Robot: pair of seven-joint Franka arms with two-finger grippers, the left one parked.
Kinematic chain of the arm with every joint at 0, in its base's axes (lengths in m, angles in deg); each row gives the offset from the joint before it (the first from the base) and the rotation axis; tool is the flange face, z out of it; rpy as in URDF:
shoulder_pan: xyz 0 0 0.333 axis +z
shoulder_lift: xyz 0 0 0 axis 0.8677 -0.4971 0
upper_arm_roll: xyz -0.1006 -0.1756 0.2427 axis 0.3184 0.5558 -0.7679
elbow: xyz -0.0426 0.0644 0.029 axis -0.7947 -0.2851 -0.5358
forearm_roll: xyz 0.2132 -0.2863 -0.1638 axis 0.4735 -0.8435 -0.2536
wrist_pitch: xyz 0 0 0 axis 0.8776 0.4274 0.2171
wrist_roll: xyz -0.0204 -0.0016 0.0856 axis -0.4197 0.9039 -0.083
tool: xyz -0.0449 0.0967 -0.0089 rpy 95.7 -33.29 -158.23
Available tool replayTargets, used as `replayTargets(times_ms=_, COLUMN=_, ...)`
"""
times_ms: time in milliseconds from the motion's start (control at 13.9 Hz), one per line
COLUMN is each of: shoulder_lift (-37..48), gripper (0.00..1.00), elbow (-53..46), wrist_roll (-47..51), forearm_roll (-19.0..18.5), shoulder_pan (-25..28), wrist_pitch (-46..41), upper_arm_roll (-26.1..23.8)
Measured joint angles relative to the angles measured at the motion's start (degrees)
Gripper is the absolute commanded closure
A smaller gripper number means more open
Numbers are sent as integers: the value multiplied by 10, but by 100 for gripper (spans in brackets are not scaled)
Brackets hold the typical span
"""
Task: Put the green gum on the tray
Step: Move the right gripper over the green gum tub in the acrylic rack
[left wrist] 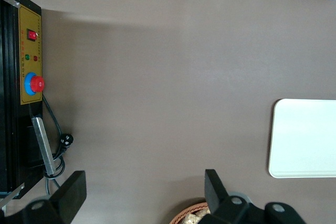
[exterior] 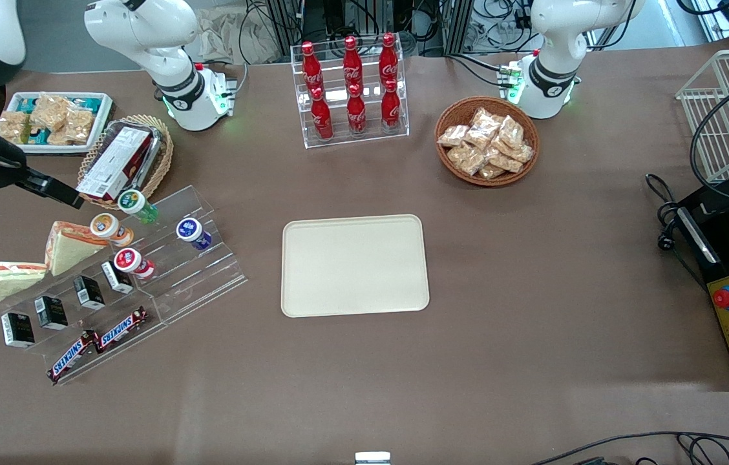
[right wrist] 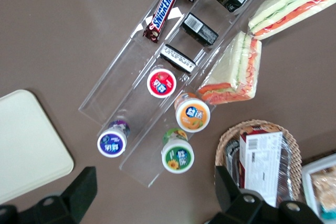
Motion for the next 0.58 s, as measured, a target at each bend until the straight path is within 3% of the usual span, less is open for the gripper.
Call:
replayTargets(times_ms=216, shoulder_lift=60, gripper=0, elbow=129, wrist_roll=3, forearm_roll=0, shoulder_pan=0, wrist_pitch=78, upper_arm_roll=0)
replayTargets(times_ms=577, shoulder_lift=82, gripper=0, elbow=253, wrist_roll=6, forearm_roll=6, shoulder_pan=0, wrist_pitch=181, upper_arm_roll=13)
